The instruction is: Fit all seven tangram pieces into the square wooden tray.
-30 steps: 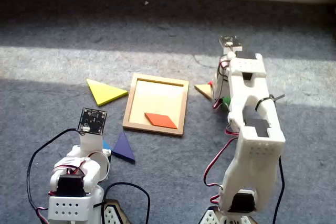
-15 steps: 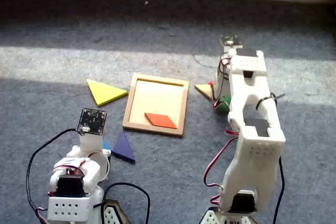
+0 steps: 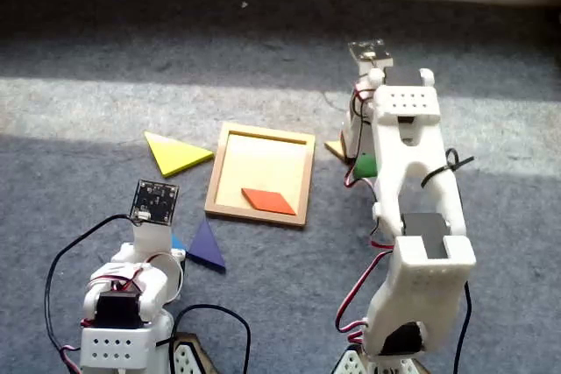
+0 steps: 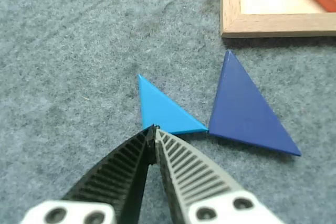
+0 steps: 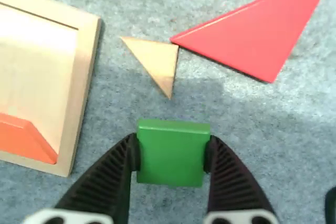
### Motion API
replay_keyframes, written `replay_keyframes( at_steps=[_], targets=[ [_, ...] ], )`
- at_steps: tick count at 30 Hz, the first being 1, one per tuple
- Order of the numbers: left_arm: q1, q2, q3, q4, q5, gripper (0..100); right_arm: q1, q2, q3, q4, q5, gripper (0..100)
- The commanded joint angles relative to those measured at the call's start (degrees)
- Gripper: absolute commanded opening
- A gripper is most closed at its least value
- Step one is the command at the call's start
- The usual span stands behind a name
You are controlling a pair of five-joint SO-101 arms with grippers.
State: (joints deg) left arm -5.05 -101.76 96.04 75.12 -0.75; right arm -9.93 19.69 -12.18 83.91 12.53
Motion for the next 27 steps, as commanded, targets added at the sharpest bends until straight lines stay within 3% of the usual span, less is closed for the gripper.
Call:
replay_keyframes(
  at_steps=[1,7,12,27],
  targets=[
    [0.7,-2.3,1.1,0.4,-0.2,1,-5.4,-4.1,-2.0,0.4,-2.4,5.2],
    [0.7,-2.3,1.1,0.4,-0.2,1,-14.8,-4.1,-2.5,0.0,-4.8,5.2],
    [0.7,-2.3,1.1,0.4,-0.2,1,-20.4,-3.6,-1.9,-6.9,-9.8,5.2],
    [0.7,-2.3,1.1,0.4,-0.2,1,-26.7,9.5,-2.5,-13.6,-14.2,5.2]
  ],
)
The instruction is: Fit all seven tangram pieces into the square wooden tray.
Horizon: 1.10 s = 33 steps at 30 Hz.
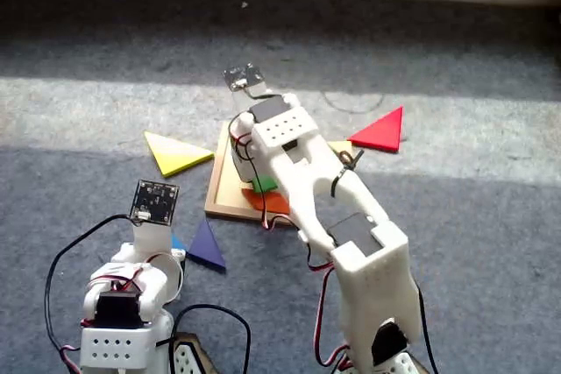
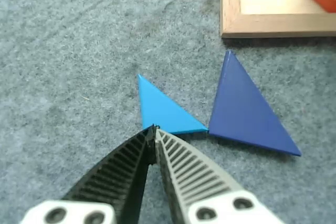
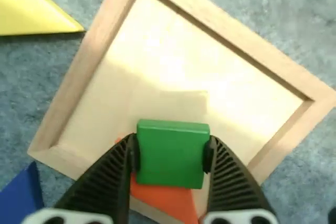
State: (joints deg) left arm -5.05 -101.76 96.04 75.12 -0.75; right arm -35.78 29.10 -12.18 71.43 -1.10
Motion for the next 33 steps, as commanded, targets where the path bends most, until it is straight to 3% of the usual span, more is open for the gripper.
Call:
replay_keyframes(
  at_steps=[1,17,22,27,33],
  targets=[
    [0.7,-2.3,1.1,0.4,-0.2,1,-0.7,0.7,-2.6,-1.4,-0.5,5.2],
    [0.7,-2.3,1.1,0.4,-0.2,1,-0.6,1.5,-2.1,-5.8,-0.6,5.2],
    [0.7,-2.3,1.1,0.4,-0.2,1,-0.5,1.5,-2.3,-5.9,-5.5,5.4],
    [0.7,-2.3,1.1,0.4,-0.2,1,0.7,1.4,-2.5,-5.6,-5.5,5.7],
    [0.7,-2.3,1.1,0.4,-0.2,1,1.0,0.9,-2.6,-2.2,-5.4,16.4]
  ],
)
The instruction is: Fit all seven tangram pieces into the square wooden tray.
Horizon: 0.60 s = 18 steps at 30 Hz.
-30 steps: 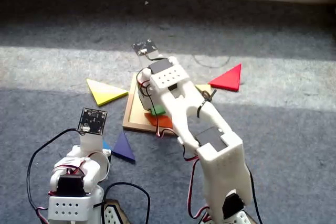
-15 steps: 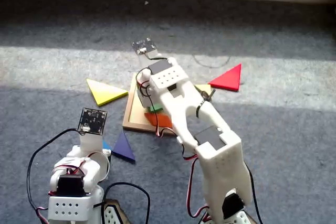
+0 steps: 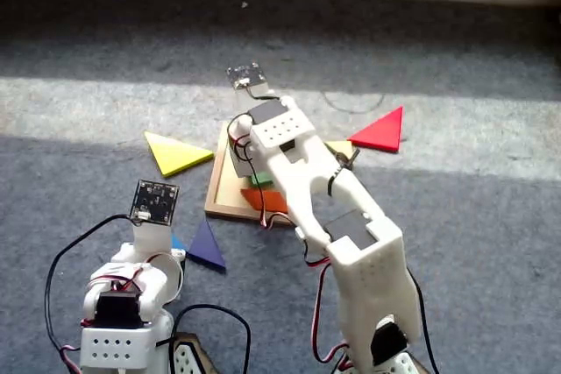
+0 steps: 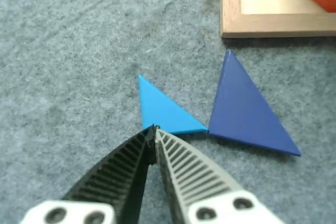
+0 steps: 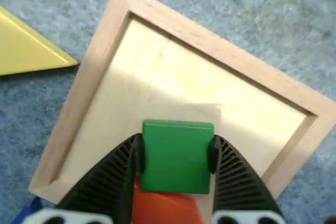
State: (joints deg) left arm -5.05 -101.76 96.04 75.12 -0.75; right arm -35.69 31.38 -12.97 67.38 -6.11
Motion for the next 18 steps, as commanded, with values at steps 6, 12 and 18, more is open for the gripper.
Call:
replay_keyframes(
  at_steps=[6,12,18],
  targets=[
    [0.7,-2.3,1.1,0.4,-0.2,1,1.0,-8.4,-1.3,1.5,2.1,16.5],
    [0.7,-2.3,1.1,0.4,-0.2,1,1.2,-13.1,1.6,2.2,2.4,17.0],
    [0.7,-2.3,1.1,0.4,-0.2,1,1.0,-16.8,4.9,1.5,2.5,17.0]
  ],
)
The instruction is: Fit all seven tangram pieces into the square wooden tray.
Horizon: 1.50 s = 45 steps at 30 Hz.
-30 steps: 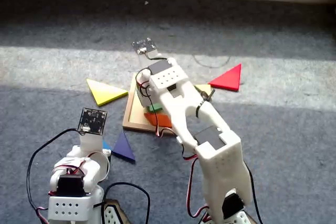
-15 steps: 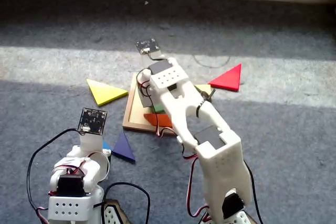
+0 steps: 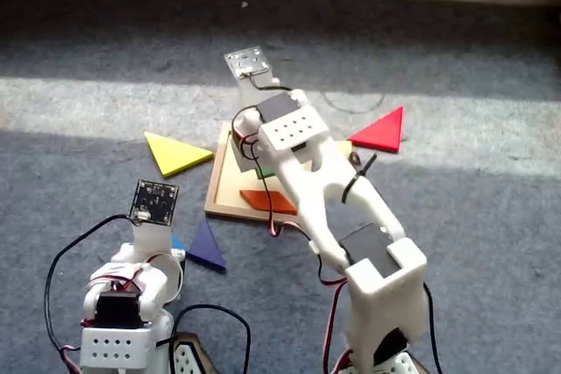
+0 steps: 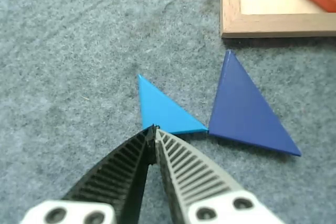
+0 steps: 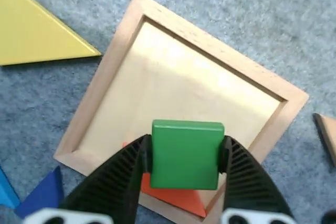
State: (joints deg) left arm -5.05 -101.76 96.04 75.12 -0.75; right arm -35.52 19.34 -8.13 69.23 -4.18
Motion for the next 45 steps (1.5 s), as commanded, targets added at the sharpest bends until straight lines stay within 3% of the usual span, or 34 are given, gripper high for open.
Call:
replay_keyframes(
  at_steps=[1,8,15,23,28,35,45],
  targets=[
    [0.7,-2.3,1.1,0.4,-0.2,1,0.7,-4.7,0.3,-1.2,0.5,17.0],
    [0.7,-2.3,1.1,0.4,-0.2,1,0.7,-0.6,0.7,-2.6,0.6,25.0],
    [0.7,-2.3,1.1,0.4,-0.2,1,0.3,2.3,0.5,-2.2,0.6,25.0],
    [0.7,-2.3,1.1,0.4,-0.2,1,2.1,-14.8,3.8,3.6,3.1,23.7],
    [0.7,-2.3,1.1,0.4,-0.2,1,6.4,-27.8,13.7,3.6,3.4,16.8],
    [0.7,-2.3,1.1,0.4,-0.2,1,13.7,-45.1,25.3,3.6,3.5,15.2],
    [0.7,-2.3,1.1,0.4,-0.2,1,28.6,-54.0,41.6,-1.3,6.2,15.2]
  ],
)
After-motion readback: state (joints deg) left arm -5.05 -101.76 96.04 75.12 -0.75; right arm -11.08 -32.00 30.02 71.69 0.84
